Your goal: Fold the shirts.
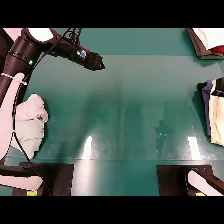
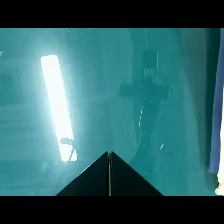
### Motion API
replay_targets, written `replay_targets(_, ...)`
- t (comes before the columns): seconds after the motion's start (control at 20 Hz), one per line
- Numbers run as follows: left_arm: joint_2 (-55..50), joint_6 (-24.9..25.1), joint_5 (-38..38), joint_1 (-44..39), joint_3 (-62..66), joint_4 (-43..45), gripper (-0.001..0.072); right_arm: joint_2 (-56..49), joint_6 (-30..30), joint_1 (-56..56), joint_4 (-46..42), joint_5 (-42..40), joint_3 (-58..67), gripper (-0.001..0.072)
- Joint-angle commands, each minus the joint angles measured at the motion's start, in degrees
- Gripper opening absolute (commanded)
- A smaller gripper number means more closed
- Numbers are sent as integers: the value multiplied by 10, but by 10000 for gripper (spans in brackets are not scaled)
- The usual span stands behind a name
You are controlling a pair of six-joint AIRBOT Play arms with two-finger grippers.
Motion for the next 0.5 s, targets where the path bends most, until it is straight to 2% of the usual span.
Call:
replay_targets(0.0, 0, 0, 0, 0, 0, 0, 24, 0, 0, 2, 0, -2, 0, 15)
replay_targets(0.45, 0, 0, 6, 0, 0, 0, 24, 0, 0, 2, 0, 5, 0, 15)
